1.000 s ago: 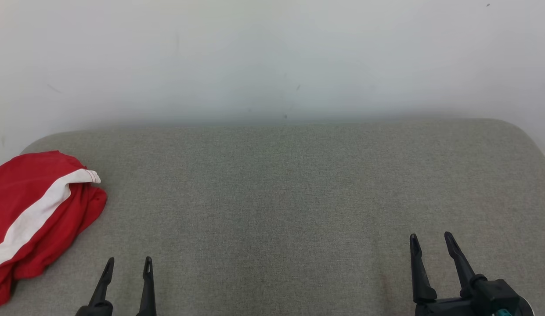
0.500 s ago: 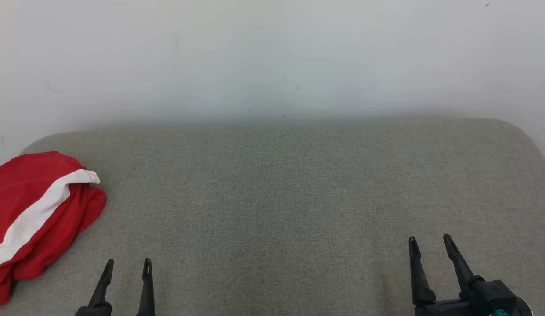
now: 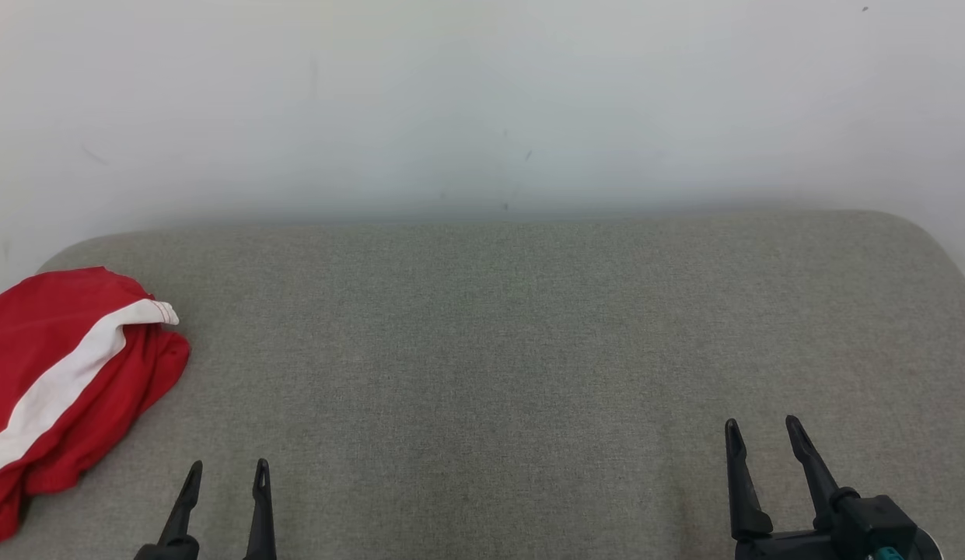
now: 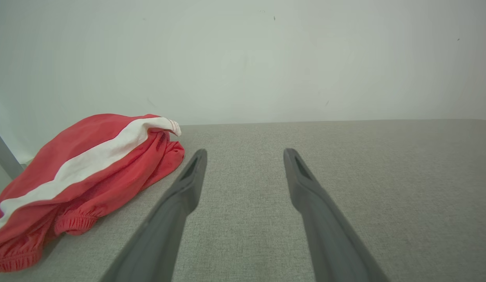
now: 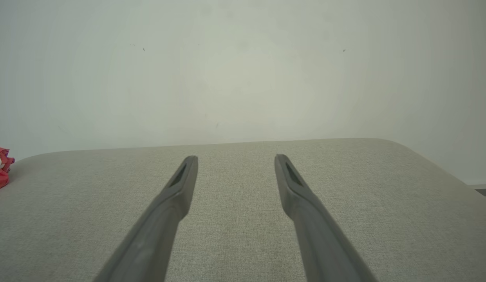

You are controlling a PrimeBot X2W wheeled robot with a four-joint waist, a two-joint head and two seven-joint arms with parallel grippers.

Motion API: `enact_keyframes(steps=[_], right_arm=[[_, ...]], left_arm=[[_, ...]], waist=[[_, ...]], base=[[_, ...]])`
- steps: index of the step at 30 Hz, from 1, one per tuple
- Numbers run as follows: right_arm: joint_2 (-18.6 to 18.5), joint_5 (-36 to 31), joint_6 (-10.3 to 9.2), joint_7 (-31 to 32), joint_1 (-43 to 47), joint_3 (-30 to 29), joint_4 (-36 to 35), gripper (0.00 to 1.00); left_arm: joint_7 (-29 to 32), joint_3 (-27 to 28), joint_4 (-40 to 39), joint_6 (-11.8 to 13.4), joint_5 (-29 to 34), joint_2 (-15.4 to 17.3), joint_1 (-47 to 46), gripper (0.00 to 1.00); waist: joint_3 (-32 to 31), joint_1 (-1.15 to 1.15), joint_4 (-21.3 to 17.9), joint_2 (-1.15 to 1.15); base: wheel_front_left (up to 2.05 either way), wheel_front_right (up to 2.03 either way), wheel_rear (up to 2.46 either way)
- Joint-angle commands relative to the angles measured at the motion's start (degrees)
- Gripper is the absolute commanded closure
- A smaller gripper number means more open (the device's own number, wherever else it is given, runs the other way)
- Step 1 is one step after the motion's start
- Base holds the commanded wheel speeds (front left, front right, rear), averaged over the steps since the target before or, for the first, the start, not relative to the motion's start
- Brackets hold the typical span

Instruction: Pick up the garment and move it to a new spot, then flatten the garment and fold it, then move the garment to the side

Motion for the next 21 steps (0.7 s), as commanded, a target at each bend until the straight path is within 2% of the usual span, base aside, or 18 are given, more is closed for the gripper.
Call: enact_keyframes(steps=[1, 15, 21], right_arm=[[0.05, 0.25, 0.19, -0.30, -0.26, 0.13, 0.10, 0.00], [0.05, 0.51, 0.19, -0.30, -0.15, 0.26, 0.43, 0.00], [0.06, 0.72, 0.19, -0.30, 0.24, 0.16, 0.66, 0.00]], left_arm=[[-0.20, 0.17, 0.14, -0.14, -0.24, -0.10, -0.11, 0.00], [-0.20, 0.43, 0.32, -0.21, 0.00, -0.02, 0.01, 0.00], [-0.20, 0.24, 0.83, -0.23, 0.23, 0.06, -0.38, 0.00]], waist=[[-0.01, 0.00, 0.03, 0.00], [0.31, 0.00, 0.19, 0.00], [0.17, 0.00, 1.75, 0.00]], base=[[0.00, 0.00, 0.00], [0.00, 0.00, 0.00], [0.00, 0.00, 0.00]])
